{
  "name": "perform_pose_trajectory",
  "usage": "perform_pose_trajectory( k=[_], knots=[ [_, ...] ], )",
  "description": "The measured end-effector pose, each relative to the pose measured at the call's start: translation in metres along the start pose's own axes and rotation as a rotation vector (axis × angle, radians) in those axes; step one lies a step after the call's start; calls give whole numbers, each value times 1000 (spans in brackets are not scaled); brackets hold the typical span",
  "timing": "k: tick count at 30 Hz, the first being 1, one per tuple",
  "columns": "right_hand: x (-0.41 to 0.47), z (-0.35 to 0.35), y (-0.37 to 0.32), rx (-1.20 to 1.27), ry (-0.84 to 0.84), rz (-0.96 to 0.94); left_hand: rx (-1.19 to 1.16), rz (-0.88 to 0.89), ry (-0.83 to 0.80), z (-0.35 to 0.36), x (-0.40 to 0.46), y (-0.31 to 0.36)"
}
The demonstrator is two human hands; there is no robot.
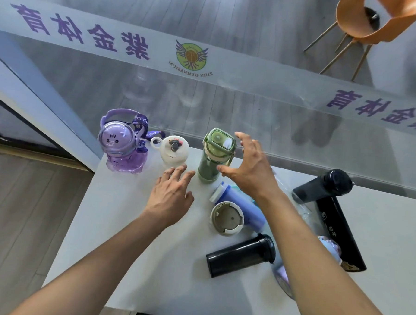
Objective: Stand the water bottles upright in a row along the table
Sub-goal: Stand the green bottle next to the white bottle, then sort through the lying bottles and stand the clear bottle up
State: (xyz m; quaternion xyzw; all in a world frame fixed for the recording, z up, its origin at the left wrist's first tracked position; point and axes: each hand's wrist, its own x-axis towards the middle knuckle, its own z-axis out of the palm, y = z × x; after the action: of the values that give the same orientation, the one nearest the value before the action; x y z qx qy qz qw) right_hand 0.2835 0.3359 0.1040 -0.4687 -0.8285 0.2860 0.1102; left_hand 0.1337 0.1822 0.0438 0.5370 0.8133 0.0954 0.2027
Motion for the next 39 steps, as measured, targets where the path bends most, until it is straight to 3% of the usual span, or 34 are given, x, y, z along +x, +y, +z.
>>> perform_pose_trajectory(
  k=[10, 20, 31, 35, 37, 39],
  knots=[
    [0, -20, 57, -113, -128, 70, -28, 48, 148, -15, -23, 68],
    [-35, -9, 166, -316, -309, 136, 11, 9, -65, 28, -37, 136],
    [-50, 7, 186, -321, -408, 96, 133, -2, -169, 32, -46, 144],
    [-43, 5, 183, -268, -297, 102, 178, 0, -200, 30, -48, 142],
    [-25, 0, 181, -251, -161, 106, 211, 14, -163, 29, -46, 144],
    [-6, -4, 180, -274, -146, 153, 247, 78, -105, 31, -37, 150]
  ],
)
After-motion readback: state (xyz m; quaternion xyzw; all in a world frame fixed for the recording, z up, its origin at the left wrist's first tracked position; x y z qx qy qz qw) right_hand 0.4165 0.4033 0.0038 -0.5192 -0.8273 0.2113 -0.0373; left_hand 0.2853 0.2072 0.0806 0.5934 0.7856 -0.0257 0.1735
